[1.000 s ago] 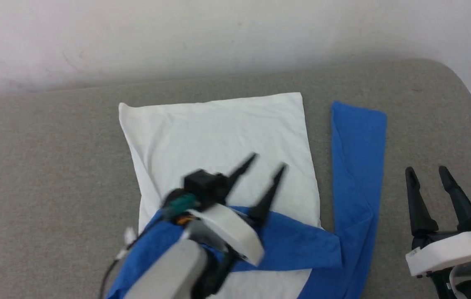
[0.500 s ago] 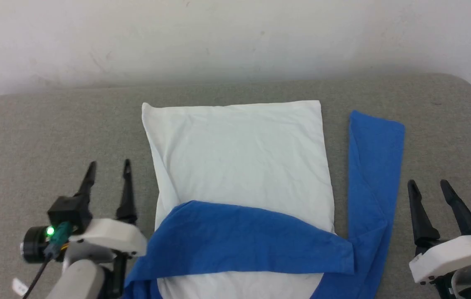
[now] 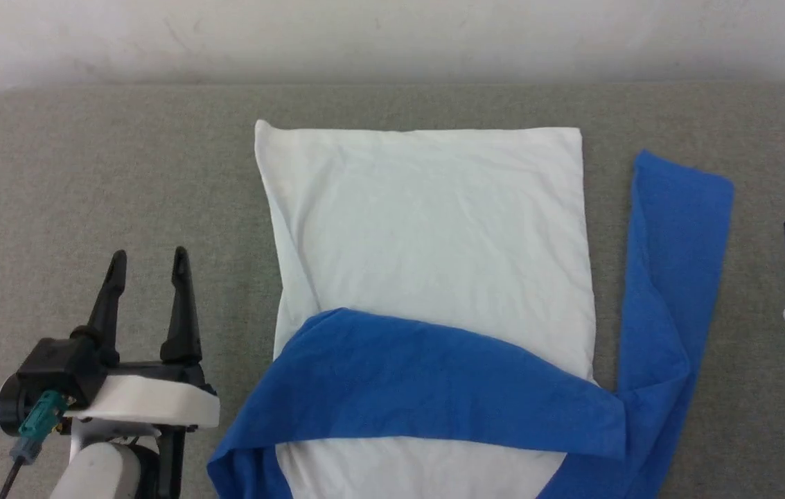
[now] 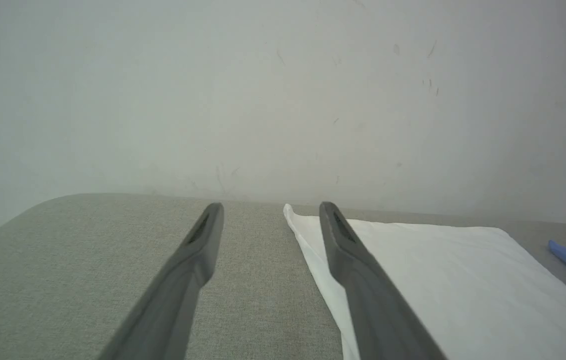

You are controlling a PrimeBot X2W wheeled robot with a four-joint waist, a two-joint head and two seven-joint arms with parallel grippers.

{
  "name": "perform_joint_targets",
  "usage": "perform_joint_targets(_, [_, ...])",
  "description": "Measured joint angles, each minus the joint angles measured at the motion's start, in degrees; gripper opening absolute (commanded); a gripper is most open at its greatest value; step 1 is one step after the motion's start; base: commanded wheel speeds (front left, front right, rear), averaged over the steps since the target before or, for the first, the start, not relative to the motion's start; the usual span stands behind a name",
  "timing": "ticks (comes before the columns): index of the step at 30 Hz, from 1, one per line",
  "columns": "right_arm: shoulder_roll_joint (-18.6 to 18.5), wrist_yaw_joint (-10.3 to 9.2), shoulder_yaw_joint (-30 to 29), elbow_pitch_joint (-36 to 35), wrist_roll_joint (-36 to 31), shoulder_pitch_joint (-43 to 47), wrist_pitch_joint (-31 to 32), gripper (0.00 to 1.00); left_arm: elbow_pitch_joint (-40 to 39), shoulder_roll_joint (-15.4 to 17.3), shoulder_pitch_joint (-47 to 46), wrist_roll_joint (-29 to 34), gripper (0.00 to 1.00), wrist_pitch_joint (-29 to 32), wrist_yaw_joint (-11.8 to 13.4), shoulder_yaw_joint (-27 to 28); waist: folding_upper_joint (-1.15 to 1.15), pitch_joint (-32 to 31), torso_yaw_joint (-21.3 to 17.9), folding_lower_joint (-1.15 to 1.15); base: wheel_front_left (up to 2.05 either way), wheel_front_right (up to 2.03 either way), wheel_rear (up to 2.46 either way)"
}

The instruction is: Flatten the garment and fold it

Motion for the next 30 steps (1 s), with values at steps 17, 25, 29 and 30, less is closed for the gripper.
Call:
perform_joint_targets(17, [-10.66, 0.0, 6.28, 23.28, 6.27, -23.99, 16.8, 1.0, -2.58, -8.78, -5.34, 6.04, 1.0, -0.01, -7.77, 2.5, 0.0, 12.44, 6.75, 0.0, 0.0, 0.0, 0.0])
perform_joint_targets(25, [-13.68, 0.0, 9.94, 26.48, 8.26, -27.78, 26.93, 0.0, -1.07, -11.34, -5.57, 8.32, 1.0, -0.01, -10.31, 4.55, 0.0, 13.73, 8.18, -0.01, 0.0, 0.0, 0.0])
perform_joint_targets(29, [-13.17, -0.04, 11.77, 26.03, 8.38, -26.97, 24.26, 0.0, 0.21, -12.21, -5.56, 9.42, 1.0, -0.01, -11.44, 5.31, 0.0, 12.63, 7.93, -0.01, 0.0, 0.0, 0.0])
perform_joint_targets(30, [-13.26, -0.01, 11.62, 25.79, 7.92, -26.3, 21.35, 0.0, 0.57, -12.47, -5.54, 9.61, 1.0, -0.01, -11.78, 5.41, 0.0, 12.23, 7.87, 0.0, 0.0, 0.0, 0.0])
